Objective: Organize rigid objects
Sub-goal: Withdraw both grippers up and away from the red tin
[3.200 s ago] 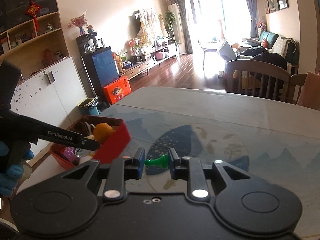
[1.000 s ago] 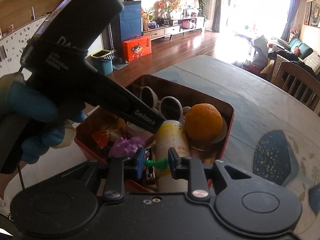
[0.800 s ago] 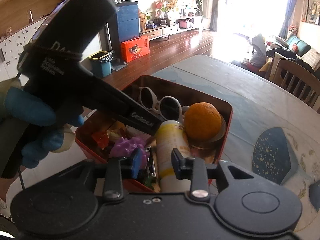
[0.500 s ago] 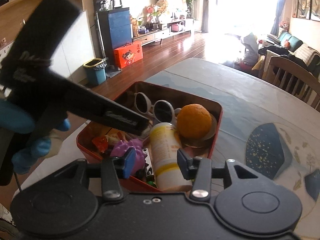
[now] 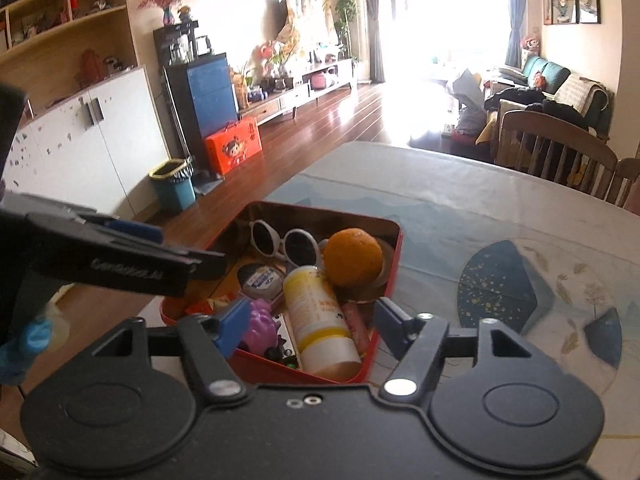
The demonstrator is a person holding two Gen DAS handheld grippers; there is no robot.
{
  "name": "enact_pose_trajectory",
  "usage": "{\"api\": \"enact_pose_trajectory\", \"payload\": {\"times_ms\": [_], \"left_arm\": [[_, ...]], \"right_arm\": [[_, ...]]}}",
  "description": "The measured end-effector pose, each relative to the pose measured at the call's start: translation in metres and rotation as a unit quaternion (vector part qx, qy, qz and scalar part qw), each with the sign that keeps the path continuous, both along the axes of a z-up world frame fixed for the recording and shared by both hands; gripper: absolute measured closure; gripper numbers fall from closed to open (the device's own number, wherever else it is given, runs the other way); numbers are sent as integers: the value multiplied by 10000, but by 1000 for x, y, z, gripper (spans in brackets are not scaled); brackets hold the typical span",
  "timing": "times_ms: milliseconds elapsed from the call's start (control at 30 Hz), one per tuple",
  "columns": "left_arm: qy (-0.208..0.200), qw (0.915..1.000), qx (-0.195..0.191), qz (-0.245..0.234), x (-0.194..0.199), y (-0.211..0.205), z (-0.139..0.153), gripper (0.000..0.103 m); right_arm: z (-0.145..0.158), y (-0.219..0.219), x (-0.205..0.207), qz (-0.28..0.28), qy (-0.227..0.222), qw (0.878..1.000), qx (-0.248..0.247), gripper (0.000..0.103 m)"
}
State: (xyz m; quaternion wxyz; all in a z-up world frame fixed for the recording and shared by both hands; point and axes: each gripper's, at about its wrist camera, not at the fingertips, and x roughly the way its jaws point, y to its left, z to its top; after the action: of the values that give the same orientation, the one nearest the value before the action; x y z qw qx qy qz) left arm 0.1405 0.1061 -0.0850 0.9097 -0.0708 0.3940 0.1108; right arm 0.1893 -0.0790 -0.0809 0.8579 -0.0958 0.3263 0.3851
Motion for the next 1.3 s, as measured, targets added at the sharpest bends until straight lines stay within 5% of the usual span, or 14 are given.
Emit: {"api": "enact_pose_trajectory", "payload": {"times_ms": [333, 400, 1300], "left_arm": [[-139, 9997, -183, -103, -25, -3, 11, 15], [-165, 9996, -194, -111, -29, -4, 12, 1], [-476, 9986, -218, -94, -65, -18, 38, 0]], "right_arm": [[19, -15, -8, -246, -148, 9991, 306, 4], [21, -17, -9, -282, -165, 9988, 356, 0], [31, -28, -30, -573, -329, 9972, 341, 0]]}}
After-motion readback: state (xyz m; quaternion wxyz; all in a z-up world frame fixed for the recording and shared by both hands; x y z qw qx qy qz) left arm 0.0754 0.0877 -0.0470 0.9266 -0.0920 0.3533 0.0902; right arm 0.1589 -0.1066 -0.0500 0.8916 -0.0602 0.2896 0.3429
